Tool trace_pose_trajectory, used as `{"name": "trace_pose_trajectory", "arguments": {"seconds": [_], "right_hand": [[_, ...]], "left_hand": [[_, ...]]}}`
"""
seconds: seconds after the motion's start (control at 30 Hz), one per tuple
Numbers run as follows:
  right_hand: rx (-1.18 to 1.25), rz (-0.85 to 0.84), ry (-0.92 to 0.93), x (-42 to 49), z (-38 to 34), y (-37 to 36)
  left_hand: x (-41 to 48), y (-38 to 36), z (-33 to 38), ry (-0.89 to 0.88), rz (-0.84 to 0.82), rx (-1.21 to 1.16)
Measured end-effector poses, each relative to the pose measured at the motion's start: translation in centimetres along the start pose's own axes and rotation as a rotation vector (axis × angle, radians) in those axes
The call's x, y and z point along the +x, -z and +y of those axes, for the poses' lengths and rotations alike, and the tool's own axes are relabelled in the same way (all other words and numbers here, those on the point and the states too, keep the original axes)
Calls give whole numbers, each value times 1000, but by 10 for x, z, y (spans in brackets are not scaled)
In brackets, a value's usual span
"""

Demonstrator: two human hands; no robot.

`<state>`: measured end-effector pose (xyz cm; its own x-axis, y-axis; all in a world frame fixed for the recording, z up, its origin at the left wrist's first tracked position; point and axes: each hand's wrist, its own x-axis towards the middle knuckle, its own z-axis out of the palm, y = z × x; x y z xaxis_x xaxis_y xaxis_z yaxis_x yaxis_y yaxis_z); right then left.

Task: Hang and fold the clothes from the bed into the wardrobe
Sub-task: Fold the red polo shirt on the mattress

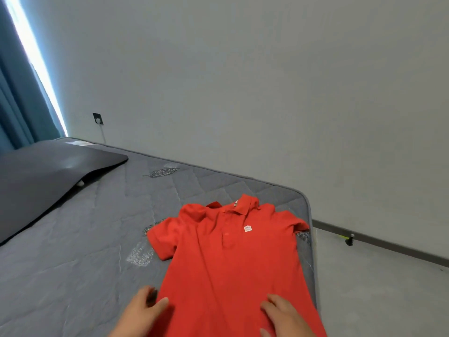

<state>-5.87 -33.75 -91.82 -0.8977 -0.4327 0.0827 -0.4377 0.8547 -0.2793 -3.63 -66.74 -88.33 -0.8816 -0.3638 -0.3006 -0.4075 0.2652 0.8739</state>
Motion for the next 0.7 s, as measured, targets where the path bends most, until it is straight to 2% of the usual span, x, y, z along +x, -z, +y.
{"name": "trace_pose_trajectory", "arguments": {"seconds": [0.03, 0.07, 0.1, 0.13, 0.17, 0.27, 0.37, 0.47, 0.6, 0.7], "right_hand": [[37, -23, -10, 30, -43, 24], [34, -147, -17, 55, -35, 2], [-27, -124, -1, 76, -53, 6], [32, -74, 38, 102, -63, -2], [18, 23, 45, 132, -72, -11], [-8, 53, 101, 198, -90, -30], [-40, -31, 90, 234, -84, -62], [-33, -48, 93, 237, -70, -90], [-20, 37, 127, 240, -67, -97], [26, 91, 155, 245, -62, -101]], "left_hand": [[14, -2, 3, 67, 8, -58], [34, -3, 1, 118, 11, -91], [51, -2, 1, 139, 37, -157], [66, -3, 5, 155, 23, -253], [78, -2, 13, 181, 12, -333], [117, -3, 30, 198, -64, -646], [172, -1, 27, 224, 31, -762], [208, -9, 14, 204, 203, -706], [229, -4, 27, 49, 225, -554], [251, 45, 21, 98, 545, -380]]}}
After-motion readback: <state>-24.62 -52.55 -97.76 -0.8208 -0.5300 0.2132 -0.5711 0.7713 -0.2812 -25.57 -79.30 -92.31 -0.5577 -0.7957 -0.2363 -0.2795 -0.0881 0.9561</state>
